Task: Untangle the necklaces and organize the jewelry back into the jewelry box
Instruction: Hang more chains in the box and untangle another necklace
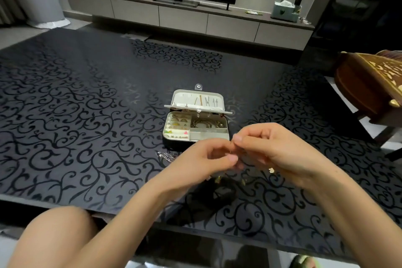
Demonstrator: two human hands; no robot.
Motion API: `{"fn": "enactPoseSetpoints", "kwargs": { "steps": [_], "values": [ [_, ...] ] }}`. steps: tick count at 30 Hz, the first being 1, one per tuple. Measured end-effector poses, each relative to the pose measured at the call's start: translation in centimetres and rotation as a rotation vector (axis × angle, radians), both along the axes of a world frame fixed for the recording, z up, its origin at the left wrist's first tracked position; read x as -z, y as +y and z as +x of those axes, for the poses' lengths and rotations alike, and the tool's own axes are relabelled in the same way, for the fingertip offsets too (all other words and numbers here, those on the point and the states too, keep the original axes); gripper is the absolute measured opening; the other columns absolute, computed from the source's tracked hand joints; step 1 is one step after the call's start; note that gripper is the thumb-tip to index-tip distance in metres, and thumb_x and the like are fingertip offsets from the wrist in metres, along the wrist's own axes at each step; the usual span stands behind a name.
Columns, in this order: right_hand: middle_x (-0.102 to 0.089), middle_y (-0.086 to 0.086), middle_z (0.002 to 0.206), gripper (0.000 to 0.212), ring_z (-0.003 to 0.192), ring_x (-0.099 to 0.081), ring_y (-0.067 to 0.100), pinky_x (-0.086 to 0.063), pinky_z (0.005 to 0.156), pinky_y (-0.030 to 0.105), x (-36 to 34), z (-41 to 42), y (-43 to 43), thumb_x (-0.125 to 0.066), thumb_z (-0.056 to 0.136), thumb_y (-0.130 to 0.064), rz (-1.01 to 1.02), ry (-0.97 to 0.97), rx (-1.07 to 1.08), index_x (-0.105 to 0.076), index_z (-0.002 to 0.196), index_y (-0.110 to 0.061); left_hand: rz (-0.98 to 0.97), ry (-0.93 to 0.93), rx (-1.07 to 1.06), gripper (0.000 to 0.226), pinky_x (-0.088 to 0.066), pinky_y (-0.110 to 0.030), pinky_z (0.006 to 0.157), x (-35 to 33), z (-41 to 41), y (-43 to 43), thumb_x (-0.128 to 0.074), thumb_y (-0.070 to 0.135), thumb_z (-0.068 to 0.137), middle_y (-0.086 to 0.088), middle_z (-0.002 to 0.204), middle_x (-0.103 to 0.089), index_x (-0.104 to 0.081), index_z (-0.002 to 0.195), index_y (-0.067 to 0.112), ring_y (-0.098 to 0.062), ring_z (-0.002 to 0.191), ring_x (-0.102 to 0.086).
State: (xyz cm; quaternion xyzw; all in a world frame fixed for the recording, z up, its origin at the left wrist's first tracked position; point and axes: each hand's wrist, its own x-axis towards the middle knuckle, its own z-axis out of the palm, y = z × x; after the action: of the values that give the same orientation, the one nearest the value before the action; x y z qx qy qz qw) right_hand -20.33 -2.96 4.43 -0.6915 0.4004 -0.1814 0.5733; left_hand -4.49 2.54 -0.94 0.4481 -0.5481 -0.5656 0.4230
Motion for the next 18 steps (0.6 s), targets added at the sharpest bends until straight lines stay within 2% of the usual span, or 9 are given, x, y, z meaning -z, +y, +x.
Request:
{"fn": "enactPoseSetpoints", "kwargs": {
  "steps": [2,3,6,8,10,12,14,16,18],
  "values": [
    [-0.039,-0.008,0.039,0.021,0.037,-0.025,0.005,-0.015,0.040,0.019,-0.7,-0.1,-0.2,-0.057,0.088,-0.017,0.000,-0.020,0.032,-0.064,0.071,-0.009,0.055,0.164,-0.056,0.012,-0.054,-0.025,0.072,-0.4,-0.2,0.2,-0.051,0.008,0.093,-0.009,0.077,-0.067,-0.062,0.092,0.004,-0.018,0.071,-0.065],
    [-0.036,-0.007,0.038,0.021,0.036,-0.024,0.006,-0.014,0.041,0.021,-1.0,-0.2,-0.3,-0.058,0.088,-0.018,-0.002,-0.031,0.053,-0.065,0.070,-0.010,0.073,0.201,-0.085,0.013,-0.052,-0.022,0.064,-0.6,-0.1,0.2,-0.051,0.008,0.093,-0.007,0.071,-0.065,-0.063,0.092,0.003,-0.016,0.065,-0.063],
    [-0.032,-0.002,0.040,0.022,0.039,-0.021,0.011,-0.010,0.051,0.032,-1.5,-0.8,-0.5,-0.060,0.086,-0.021,-0.007,-0.041,0.101,-0.066,0.067,-0.011,0.094,0.234,-0.157,0.015,-0.046,-0.017,0.054,-1.0,0.6,0.3,-0.053,0.007,0.091,-0.006,0.071,-0.068,-0.064,0.097,0.000,-0.012,0.061,-0.063],
    [-0.034,0.000,0.041,0.022,0.040,-0.022,0.012,-0.010,0.052,0.032,-1.4,-1.2,-0.5,-0.060,0.086,-0.019,0.001,-0.042,0.120,-0.067,0.067,-0.010,0.090,0.235,-0.204,0.014,-0.043,-0.016,0.051,-1.2,1.0,0.2,-0.054,0.007,0.090,-0.007,0.073,-0.070,-0.066,0.095,0.001,-0.012,0.062,-0.063],
    [-0.040,0.001,0.041,0.023,0.039,-0.029,0.011,-0.016,0.045,0.025,-1.1,-1.5,-0.2,-0.061,0.086,-0.019,-0.013,-0.007,0.113,-0.069,0.066,-0.011,0.066,0.140,-0.269,0.011,-0.042,-0.016,0.050,-1.3,1.2,0.2,-0.057,0.008,0.090,-0.006,0.071,-0.069,-0.067,0.090,0.004,-0.011,0.060,-0.061],
    [-0.048,0.003,0.044,0.024,0.038,-0.038,0.010,-0.027,0.041,0.020,-0.4,-1.7,0.2,-0.062,0.087,-0.018,-0.019,0.054,0.088,-0.070,0.066,-0.011,0.001,-0.100,-0.364,0.009,-0.040,-0.016,0.051,-1.1,1.2,0.0,-0.062,0.014,0.088,0.001,0.064,-0.065,-0.068,0.083,0.009,-0.008,0.056,-0.056],
    [-0.057,0.007,0.051,0.022,0.042,-0.048,0.012,-0.037,0.044,0.020,0.3,-1.6,0.6,-0.061,0.088,-0.017,0.015,0.118,0.054,-0.070,0.070,-0.006,-0.064,-0.285,-0.444,0.010,-0.038,-0.015,0.053,-1.0,1.2,-0.2,-0.067,0.020,0.084,0.007,0.061,-0.061,-0.068,0.079,0.012,-0.004,0.054,-0.051],
    [-0.063,0.010,0.060,0.019,0.050,-0.056,0.015,-0.045,0.049,0.021,1.1,-1.3,0.8,-0.060,0.089,-0.015,0.038,0.178,0.035,-0.070,0.077,-0.004,-0.088,-0.351,-0.468,0.013,-0.039,-0.014,0.055,-1.3,1.3,-0.4,-0.069,0.024,0.082,0.006,0.064,-0.060,-0.068,0.079,0.011,-0.004,0.056,-0.049],
    [-0.068,0.012,0.068,0.013,0.057,-0.061,0.017,-0.048,0.054,0.023,1.8,-0.8,0.9,-0.059,0.090,-0.017,0.034,0.193,0.040,-0.071,0.088,-0.011,-0.087,-0.408,-0.440,0.016,-0.039,-0.014,0.057,-1.8,1.2,-0.6,-0.069,0.027,0.082,0.005,0.065,-0.059,-0.068,0.078,0.011,-0.005,0.058,-0.049]
  ]
}}
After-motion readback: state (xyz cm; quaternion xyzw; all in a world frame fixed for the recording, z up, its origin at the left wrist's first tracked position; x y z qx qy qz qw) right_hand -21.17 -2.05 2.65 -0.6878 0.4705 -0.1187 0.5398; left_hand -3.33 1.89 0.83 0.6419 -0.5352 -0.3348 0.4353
